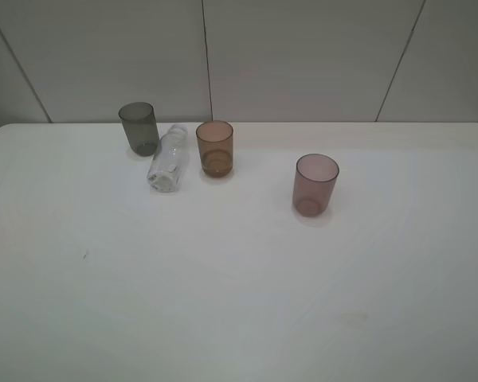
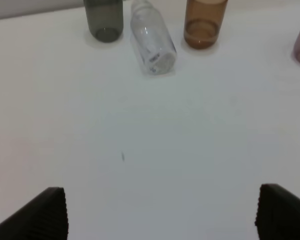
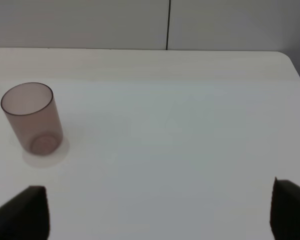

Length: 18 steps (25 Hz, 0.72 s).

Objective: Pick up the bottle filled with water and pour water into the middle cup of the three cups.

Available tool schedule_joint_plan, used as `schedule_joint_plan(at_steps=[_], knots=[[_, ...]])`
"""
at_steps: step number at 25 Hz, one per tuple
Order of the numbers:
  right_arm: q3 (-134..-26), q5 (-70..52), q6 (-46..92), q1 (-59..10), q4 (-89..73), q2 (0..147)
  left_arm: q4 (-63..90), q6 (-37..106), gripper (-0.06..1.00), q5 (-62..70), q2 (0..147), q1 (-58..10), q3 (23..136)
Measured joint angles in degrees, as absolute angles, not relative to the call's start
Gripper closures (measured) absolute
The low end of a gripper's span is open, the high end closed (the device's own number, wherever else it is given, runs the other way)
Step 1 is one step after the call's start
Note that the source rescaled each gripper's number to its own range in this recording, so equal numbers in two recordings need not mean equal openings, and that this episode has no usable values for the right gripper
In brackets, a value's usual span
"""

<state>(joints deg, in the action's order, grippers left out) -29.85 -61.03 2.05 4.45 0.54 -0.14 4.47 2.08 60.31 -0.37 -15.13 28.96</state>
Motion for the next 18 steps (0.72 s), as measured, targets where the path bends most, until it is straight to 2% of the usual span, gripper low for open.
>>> schedule_joint_plan(at_steps=[11,18], knots=[[-29.8,-61.0,2.1,4.5,0.5,-0.1,4.5,2.6,0.09,60.3,-0.4,-14.8,29.0],[-29.8,-61.0,2.1,4.5,0.5,-0.1,4.5,2.6,0.09,60.3,-0.4,-5.5,29.0]])
